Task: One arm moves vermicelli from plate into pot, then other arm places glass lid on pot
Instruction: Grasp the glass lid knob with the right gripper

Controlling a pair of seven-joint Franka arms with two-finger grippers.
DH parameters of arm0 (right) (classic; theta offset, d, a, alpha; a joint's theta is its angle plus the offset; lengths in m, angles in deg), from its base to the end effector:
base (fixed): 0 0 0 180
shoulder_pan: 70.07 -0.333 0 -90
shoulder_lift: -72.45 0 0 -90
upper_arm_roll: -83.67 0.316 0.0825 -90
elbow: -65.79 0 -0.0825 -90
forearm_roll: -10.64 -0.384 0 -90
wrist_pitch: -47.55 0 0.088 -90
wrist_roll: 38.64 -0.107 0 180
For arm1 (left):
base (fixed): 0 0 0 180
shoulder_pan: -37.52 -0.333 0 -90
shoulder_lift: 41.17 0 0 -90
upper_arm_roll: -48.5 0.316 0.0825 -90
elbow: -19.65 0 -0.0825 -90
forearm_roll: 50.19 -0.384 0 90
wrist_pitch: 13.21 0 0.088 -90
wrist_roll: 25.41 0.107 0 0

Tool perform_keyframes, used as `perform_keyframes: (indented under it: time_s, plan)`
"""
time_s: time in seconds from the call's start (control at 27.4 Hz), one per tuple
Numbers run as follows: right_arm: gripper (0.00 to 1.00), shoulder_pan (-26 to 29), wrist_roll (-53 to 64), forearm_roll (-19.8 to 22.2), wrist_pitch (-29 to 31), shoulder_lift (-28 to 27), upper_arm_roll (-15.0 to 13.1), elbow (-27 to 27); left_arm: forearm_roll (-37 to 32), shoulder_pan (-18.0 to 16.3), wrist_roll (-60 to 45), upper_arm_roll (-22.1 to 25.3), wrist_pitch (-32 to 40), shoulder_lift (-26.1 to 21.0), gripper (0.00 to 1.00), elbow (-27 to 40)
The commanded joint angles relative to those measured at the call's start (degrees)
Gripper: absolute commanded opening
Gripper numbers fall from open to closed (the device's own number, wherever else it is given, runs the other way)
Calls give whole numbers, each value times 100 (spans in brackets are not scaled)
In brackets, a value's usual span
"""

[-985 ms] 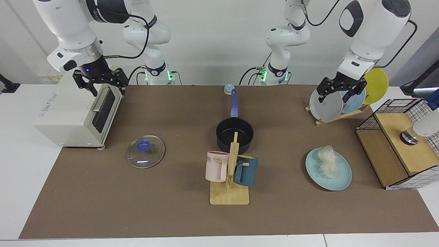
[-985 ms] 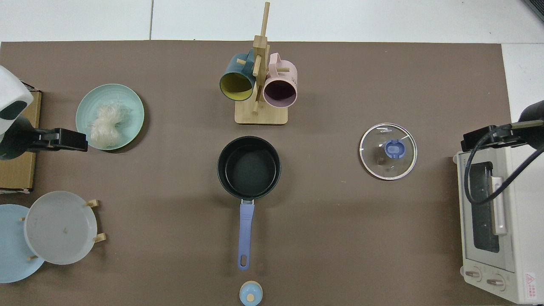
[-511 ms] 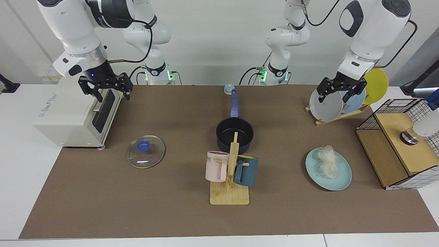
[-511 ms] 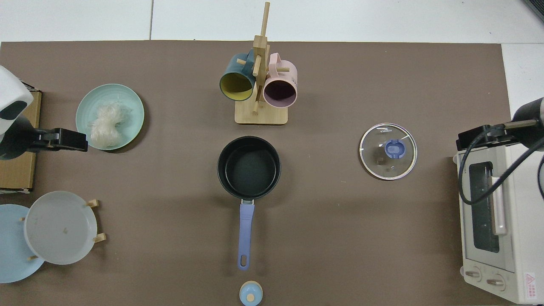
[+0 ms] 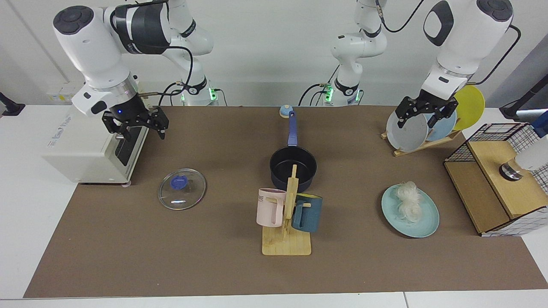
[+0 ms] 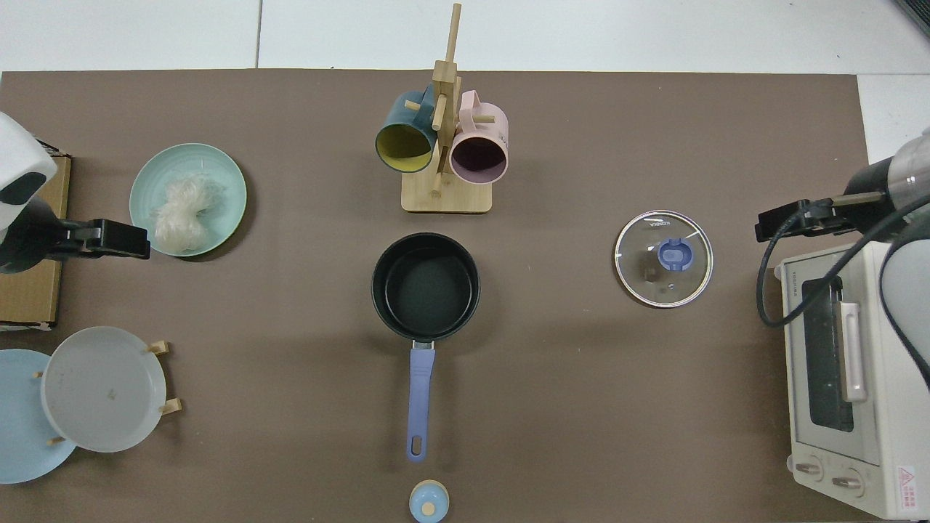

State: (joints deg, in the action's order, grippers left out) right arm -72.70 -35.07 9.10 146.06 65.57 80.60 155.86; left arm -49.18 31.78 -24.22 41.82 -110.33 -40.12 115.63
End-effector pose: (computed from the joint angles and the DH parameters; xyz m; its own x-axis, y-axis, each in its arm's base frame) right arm 0.6018 -0.0004 0.5678 0.9983 0.0512 0.0286 0.0517 -0.9985 -0.0185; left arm 0.5583 -0.0114 0.5960 0.9986 -0.0350 0.0384 -0.0356 -0.9993 0.0146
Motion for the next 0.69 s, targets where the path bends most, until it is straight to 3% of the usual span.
perform_keyframes:
  time_s: [0.0, 0.47, 0.66]
  plan:
    - [100, -10, -137, -109, 476, -261, 44, 10, -57, -68, 48, -44, -8, 36, 100, 26]
    - [100, -63, -243, 5, 1451, -578, 114, 871, -57, -68, 57, -44, -8, 36, 100, 26]
    - [100, -63, -217, 137, 2206, -587, 114, 1503, -57, -68, 48, -44, -8, 36, 100, 26]
